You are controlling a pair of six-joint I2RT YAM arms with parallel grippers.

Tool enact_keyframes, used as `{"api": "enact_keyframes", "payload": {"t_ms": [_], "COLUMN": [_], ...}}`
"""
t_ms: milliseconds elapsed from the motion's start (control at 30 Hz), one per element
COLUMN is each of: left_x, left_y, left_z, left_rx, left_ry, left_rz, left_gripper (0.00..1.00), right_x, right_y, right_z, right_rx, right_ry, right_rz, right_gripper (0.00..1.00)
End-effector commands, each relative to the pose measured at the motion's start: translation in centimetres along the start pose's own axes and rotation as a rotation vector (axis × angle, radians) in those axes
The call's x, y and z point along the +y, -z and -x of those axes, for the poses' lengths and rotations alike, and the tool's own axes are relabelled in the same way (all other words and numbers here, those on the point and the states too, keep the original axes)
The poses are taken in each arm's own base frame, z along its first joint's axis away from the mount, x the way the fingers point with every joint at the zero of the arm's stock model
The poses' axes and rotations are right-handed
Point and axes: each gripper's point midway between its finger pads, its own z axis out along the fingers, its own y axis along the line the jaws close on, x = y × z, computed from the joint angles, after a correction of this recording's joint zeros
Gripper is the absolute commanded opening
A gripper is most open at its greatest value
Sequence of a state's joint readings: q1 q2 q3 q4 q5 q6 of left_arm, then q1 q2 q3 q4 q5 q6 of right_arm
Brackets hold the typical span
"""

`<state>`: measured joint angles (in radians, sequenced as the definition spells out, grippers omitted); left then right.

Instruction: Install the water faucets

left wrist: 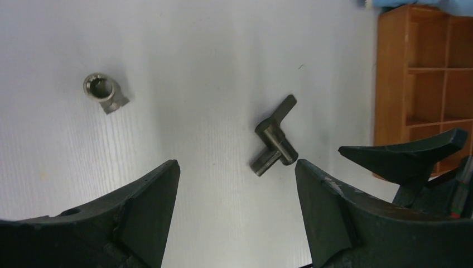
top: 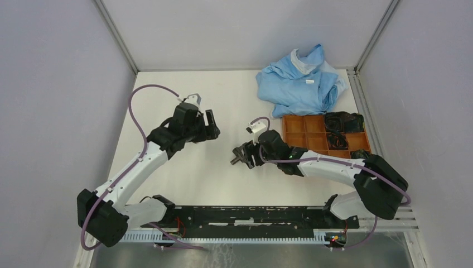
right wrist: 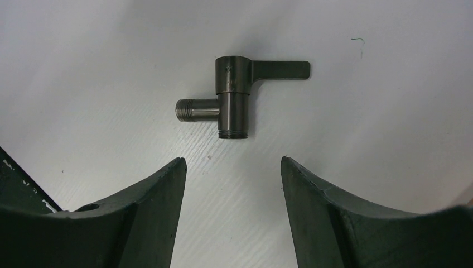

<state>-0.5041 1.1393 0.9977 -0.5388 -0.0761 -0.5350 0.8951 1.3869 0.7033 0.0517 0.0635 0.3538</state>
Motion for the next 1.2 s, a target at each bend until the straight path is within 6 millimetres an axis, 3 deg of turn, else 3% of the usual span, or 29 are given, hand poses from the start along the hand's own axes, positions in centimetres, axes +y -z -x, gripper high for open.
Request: {"api": "enact_keyframes", "payload": {"t_ms": [0,167,333,533,867,1000,1167], "left_x": [1.6,0.8,1.7,2.1,1.9,1.9,1.9], "left_y": [0.7,1.9,2.3,3.8,3.0,2.5,2.9], "left_z": [-0.5,-1.7,-2.6,-2.1,-3.4,-4.2,-4.5], "left_rx": [-0.057,-0.117,-0.128,-0.200,-0.143,-0.088,-0.060], "left_ry": [0.110,0.187,0.241,0.289,0.286,0.248,0.185], "left_rz": [0.057,-0.066,-0.044,-0.060,-0.077,-0.058,-0.064], "left_gripper": [0.83,0.85,0.86,0.86,0.86,0.90,0.91], "right_x": [1.0,0.8,0.4,-0.7,-0.1,-0.4,-0.1], "right_y": [-1.5,-3.9,-5.6,-7.2,-8.9,-9.3,-7.9], "right_z": [1.1,0.9,0.7,0.1,-0.8,-1.2,1.4], "right_rx": [0.004,0.097,0.136,0.174,0.208,0.229,0.185], "right_ry": [-0.083,-0.227,-0.271,-0.274,-0.272,-0.242,-0.247], "right_rz": [0.005,-0.097,-0.190,-0.291,-0.332,-0.348,-0.281], "right_gripper": [0.69,0.67,0.66,0.62,0.51,0.32,0.05]}}
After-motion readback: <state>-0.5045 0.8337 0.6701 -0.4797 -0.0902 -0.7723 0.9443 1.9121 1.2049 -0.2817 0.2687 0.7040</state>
